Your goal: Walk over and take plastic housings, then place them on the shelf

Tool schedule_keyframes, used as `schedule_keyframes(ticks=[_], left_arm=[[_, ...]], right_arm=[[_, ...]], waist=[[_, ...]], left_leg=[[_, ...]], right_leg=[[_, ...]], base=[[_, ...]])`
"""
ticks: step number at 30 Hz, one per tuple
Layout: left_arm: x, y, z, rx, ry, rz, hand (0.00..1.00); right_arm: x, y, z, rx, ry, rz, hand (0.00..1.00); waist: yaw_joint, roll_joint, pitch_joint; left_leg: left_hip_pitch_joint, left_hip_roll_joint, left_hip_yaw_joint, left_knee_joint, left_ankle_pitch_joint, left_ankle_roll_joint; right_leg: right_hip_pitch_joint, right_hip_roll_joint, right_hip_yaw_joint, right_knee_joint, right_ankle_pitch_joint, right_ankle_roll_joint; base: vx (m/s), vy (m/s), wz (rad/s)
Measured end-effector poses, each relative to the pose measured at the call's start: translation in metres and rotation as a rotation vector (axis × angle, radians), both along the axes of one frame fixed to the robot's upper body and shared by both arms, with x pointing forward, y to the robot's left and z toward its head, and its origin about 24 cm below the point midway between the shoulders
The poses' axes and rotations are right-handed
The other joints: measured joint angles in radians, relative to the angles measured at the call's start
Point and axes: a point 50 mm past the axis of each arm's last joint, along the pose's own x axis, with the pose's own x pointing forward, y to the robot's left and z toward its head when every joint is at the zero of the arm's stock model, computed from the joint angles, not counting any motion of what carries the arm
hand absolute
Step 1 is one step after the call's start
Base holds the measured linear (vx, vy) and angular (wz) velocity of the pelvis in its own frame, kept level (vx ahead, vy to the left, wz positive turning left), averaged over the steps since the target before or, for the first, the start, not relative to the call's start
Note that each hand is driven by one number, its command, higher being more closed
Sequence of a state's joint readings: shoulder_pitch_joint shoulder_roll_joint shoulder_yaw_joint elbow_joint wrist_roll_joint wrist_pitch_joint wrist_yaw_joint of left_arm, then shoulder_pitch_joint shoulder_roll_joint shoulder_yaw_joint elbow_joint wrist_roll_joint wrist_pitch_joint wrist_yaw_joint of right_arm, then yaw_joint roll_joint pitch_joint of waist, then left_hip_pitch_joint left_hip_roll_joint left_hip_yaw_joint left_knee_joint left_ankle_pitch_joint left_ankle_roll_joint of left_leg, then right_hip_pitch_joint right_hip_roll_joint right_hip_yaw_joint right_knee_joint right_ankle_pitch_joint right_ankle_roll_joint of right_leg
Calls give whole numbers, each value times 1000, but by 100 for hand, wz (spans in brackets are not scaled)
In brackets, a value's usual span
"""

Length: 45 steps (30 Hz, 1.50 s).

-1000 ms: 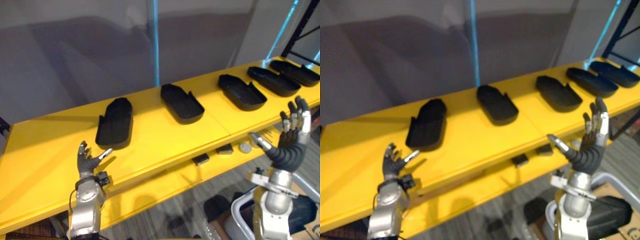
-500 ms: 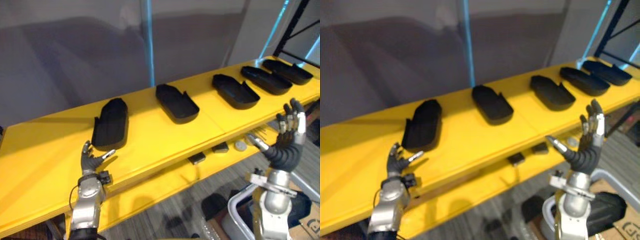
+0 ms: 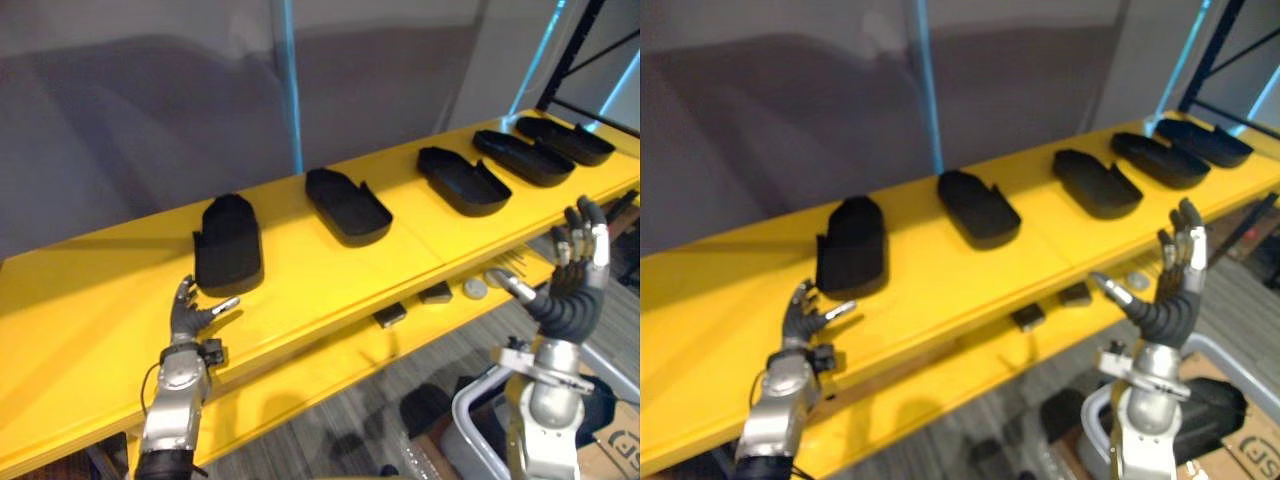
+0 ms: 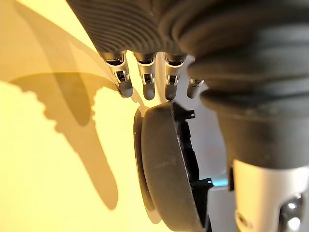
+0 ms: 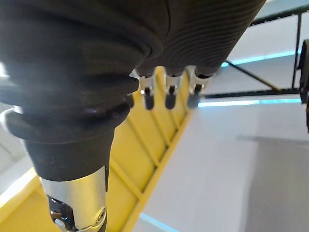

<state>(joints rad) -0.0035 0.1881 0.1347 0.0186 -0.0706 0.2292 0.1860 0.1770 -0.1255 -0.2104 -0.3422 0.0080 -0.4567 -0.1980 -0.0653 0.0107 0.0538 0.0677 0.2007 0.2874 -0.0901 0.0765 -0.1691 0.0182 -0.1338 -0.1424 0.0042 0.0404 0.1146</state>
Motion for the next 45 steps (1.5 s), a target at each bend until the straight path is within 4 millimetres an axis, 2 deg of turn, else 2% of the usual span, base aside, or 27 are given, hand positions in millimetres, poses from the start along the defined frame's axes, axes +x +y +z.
schedule_keyframes(ticks=[9,17,26,29,33,36,40,45], left_arm=[[-1,-16,15,-14,-40,-136,0],[-6,-23,30,-25,-101,-237,0],[-10,-20,26,-21,-88,-185,0],[-11,-16,27,-10,-98,-118,0],[-18,1,40,29,-193,85,0],[-37,24,67,64,-376,307,0],[-71,42,101,107,-639,532,0],[-98,48,120,177,-783,588,0]], right_arm=[[-1,-1,0,10,-3,-15,0],[-3,-2,-2,21,3,-39,0],[-4,-3,-2,30,0,-53,0],[-4,-3,-2,33,-1,-56,0],[-4,-4,-2,41,-8,-70,0],[-8,-4,3,52,-40,-88,0],[-11,-1,12,54,-83,-52,0],[-6,0,17,104,-122,-13,0]], waist=[[5,-11,10],[15,-7,13],[21,4,19],[22,3,20],[24,2,20],[24,3,20],[56,2,21],[81,-1,17]], left_leg=[[-3,0,-10,0,0,0],[-16,0,-37,0,1,-1],[-17,0,-36,0,1,-1],[-17,0,-36,0,1,-1],[-20,0,-39,0,1,-1],[-33,0,-61,0,1,-2],[-38,-4,-89,0,2,-3],[-47,-7,-139,0,4,-3]], right_leg=[[4,-1,-12,0,-3,3],[12,-2,-43,1,-3,8],[12,-3,-45,-1,-9,2],[11,-2,-45,-2,-9,2],[12,-2,-49,-3,-8,3],[15,-2,-67,-5,-9,4],[31,-6,-98,-5,-13,9],[55,-10,-145,4,-37,5]], base=[[3,-1,2],[21,-2,10],[0,0,0],[0,0,0],[1,-1,1],[2,-10,17],[22,-2,21],[11,-10,30]])
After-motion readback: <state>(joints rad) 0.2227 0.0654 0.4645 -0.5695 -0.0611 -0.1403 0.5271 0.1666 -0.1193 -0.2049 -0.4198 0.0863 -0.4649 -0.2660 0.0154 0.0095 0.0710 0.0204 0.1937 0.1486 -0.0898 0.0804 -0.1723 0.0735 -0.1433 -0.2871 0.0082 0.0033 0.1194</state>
